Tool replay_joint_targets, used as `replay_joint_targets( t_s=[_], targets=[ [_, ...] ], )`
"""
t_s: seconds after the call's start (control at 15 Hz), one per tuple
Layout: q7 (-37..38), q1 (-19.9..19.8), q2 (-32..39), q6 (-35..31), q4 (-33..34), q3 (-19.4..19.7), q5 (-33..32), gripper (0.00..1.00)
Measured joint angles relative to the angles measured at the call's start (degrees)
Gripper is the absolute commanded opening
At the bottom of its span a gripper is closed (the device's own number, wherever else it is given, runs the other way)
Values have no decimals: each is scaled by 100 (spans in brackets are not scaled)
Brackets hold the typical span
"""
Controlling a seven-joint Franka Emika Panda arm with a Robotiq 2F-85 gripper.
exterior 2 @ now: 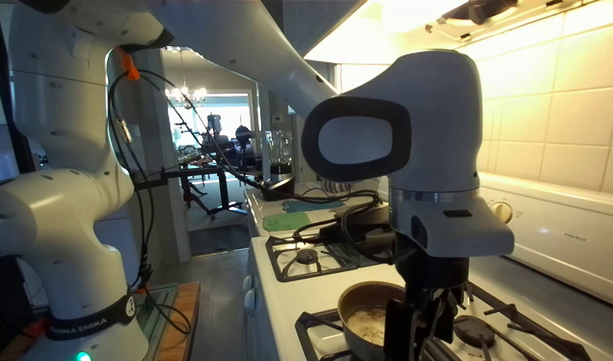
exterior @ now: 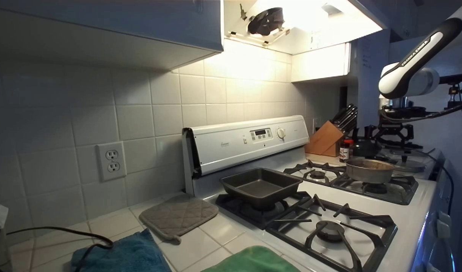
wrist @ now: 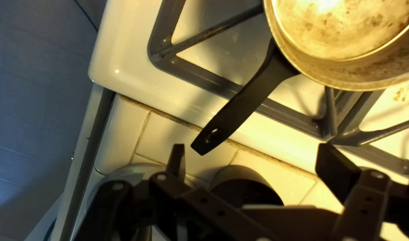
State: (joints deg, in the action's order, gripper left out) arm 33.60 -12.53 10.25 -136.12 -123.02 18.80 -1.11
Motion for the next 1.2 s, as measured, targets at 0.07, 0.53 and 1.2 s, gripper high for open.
replay_joint_targets(
  t_s=[0.07,0.53,1.2],
  targets=[
    [242,-4,0,-34,0,2,11,100],
    [1520,-13,110,236,-2,11,177,100],
    [1505,-94,471,339,-8,-79,1315,100]
  ],
)
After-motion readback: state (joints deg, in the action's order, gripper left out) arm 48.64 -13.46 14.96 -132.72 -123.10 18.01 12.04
